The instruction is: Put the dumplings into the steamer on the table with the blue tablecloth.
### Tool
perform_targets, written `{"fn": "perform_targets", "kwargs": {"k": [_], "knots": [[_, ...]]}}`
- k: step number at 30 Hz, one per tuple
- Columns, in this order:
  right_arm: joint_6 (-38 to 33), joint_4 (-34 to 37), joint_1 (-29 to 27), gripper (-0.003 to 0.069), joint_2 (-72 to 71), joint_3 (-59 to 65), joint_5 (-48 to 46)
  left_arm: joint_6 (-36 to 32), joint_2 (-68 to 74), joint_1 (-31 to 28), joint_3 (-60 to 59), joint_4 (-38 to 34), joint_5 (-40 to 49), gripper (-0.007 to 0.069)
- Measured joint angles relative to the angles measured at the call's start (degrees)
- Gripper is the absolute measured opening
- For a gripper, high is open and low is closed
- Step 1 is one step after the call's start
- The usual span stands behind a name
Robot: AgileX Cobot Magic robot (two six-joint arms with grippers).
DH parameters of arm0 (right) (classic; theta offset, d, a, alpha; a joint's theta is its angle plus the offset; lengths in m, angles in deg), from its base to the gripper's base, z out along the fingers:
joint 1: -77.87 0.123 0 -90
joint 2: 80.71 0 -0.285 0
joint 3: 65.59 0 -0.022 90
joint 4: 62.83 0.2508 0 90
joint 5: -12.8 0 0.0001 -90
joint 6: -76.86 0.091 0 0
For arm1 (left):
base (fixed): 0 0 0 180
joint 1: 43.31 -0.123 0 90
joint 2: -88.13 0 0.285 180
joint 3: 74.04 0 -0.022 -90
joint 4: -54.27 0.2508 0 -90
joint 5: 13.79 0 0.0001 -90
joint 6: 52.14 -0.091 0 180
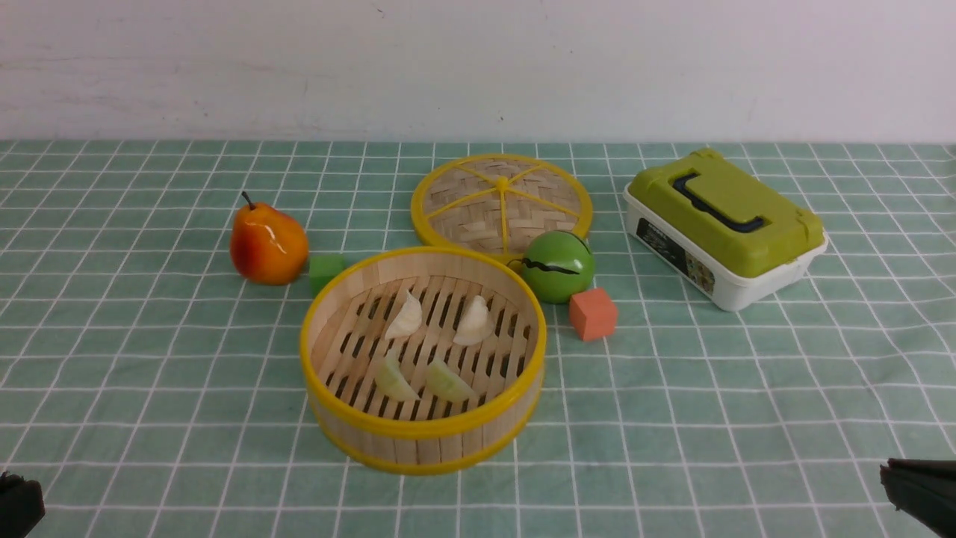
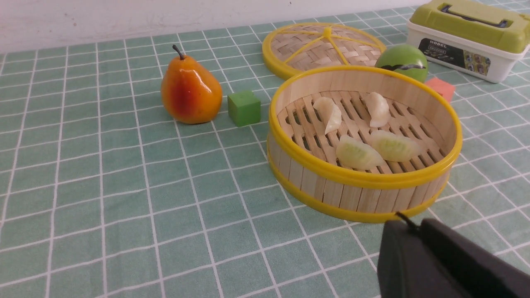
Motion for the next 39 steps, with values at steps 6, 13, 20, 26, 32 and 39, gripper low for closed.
{"fn": "perform_targets", "kwargs": {"k": [6,13,20,26,32,39], "knots": [[-0.5,-0.5,0.0,0.0005,-2.4,0.9,0.4,0.0,0.0,0.0,0.0,0.0,0.0,0.0048],[-0.8,-10.0,-1.6,0.0011,-7.6,5.8,5.1,0.0,0.0,0.0,0.0,0.0,0.2,0.0057],[-1.0,-11.2,-12.1,0.0012,-25.0,21.8,24.0,0.0,0.0,0.0,0.0,0.3,0.2,0.0059],[5.3,-9.9,-20.4,0.0012,-33.9,28.1,26.4,0.0,0.0,0.0,0.0,0.3,0.3,0.0069],[15.3,-10.0,-23.8,0.0012,-34.2,28.2,15.2,0.0,0.0,0.0,0.0,0.4,0.5,0.0075],[19.3,-9.9,-23.9,0.0018,-34.2,27.9,8.6,0.0,0.0,0.0,0.0,0.4,1.4,0.0081]]}}
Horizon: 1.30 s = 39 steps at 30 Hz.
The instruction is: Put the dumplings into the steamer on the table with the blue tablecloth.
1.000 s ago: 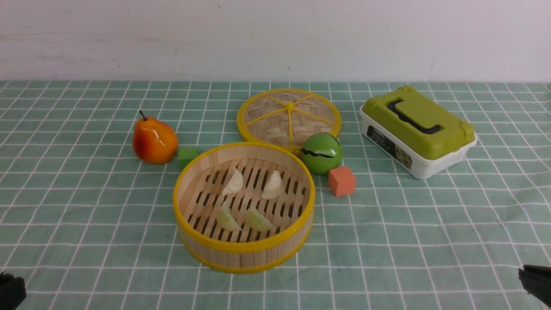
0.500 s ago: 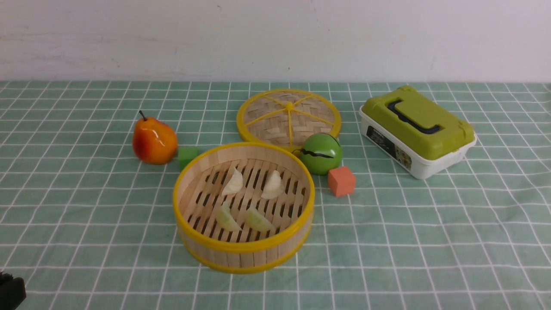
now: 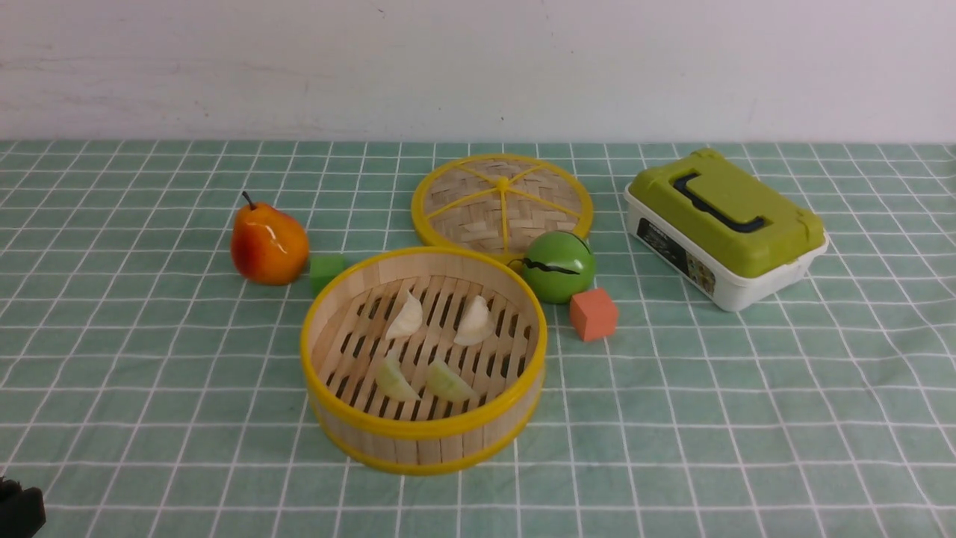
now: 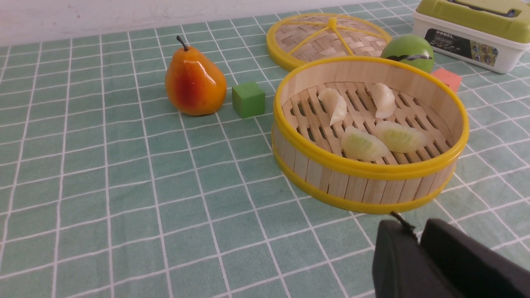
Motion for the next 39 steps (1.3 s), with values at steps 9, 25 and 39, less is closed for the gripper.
{"fn": "perform_targets", "kwargs": {"k": [9,25,39], "knots": [[0.0,0.0,0.0,0.0027,0.0,-0.2,-0.6,0.0,0.0,0.0,0.0,0.0,0.0,0.0091],[0.2,0.4,0.0,0.0043,0.0,-0.2,-0.6,0.0,0.0,0.0,0.0,0.0,0.0,0.0104],[0.2,0.4,0.0,0.0069,0.0,-0.2,-0.6,0.0,-7.0,-3.7,-6.9,3.5,-3.8,0.0108]]}}
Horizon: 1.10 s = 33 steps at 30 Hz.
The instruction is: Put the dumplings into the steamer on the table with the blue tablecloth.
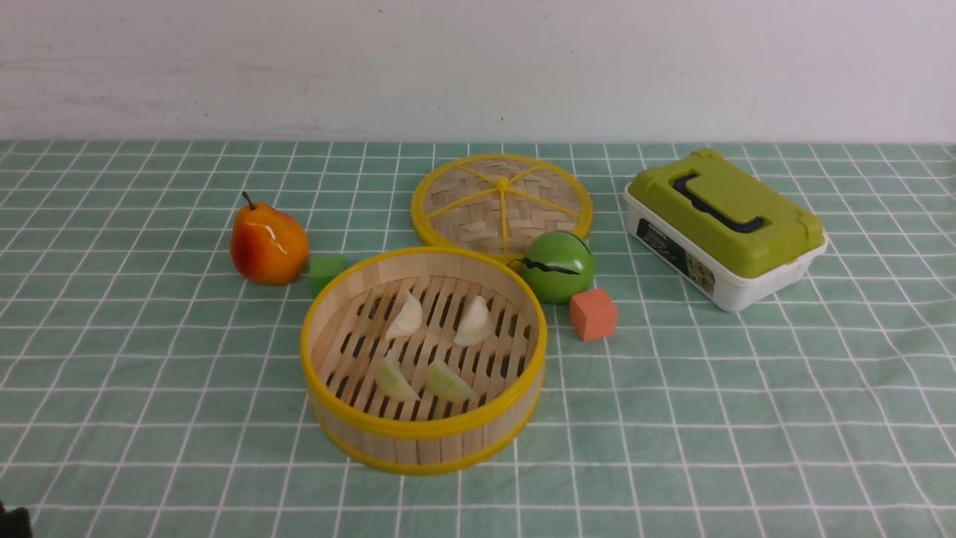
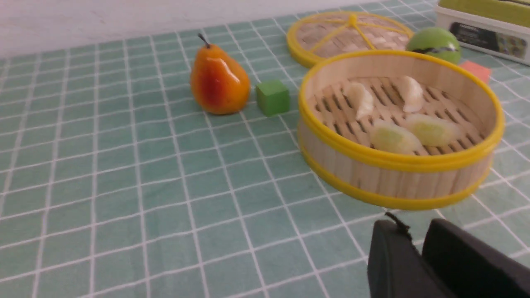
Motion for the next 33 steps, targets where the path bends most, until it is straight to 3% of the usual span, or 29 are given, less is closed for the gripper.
{"fn": "perform_targets", "kwargs": {"k": [3,6,9,12,19,33], "knots": [[0.0,0.0,0.0,0.0075,0.0,0.0,0.0,0.0,-3.2,-4.9,-4.9,-1.3,-8.2,0.0088],[0.0,0.0,0.0,0.0079,0.0,0.0,0.0,0.0,-4.5,-13.2,-11.7,-3.7,-20.8,0.0016],[0.0,0.0,0.0,0.0082,0.0,0.0,0.0,0.0,-4.5,-18.4,-13.5,-5.4,-23.5,-0.0014],[0.0,0.0,0.0,0.0085,0.0,0.0,0.0,0.0,-4.5,-21.3,-13.8,-8.0,-21.4,-0.0014],[0.0,0.0,0.0,0.0091,0.0,0.0,0.0,-0.1,-4.5,-20.9,-14.0,-14.3,-4.2,-0.0014],[0.0,0.0,0.0,0.0106,0.0,0.0,0.0,-0.1,-4.5,-20.8,-14.0,-14.8,-3.2,-0.0014]]}}
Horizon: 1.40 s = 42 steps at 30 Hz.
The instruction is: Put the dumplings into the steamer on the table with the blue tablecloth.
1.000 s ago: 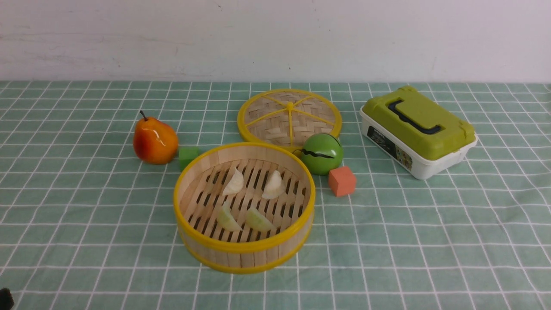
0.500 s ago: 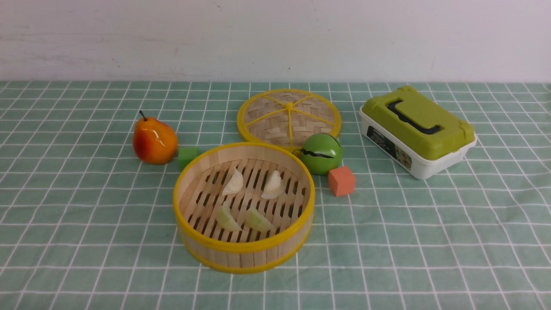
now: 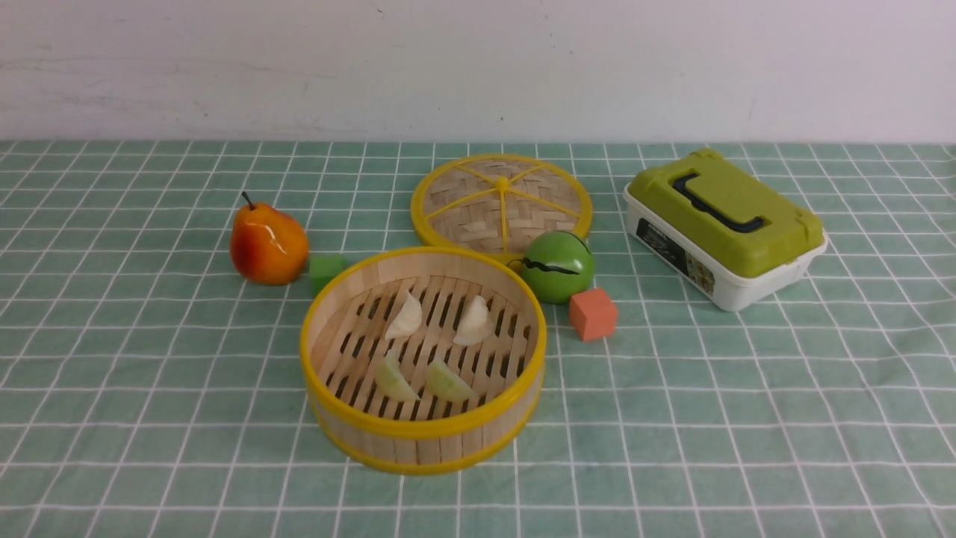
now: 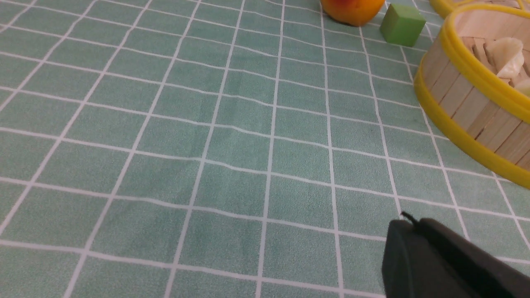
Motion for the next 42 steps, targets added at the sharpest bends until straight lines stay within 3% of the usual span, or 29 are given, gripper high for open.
{"fn": "perform_targets", "kwargs": {"k": [42], "knots": [[0.0,0.0,0.0,0.0152,0.0,0.0,0.0,-0.1,0.0,0.0,0.0,0.0,0.1,-0.0007]]}}
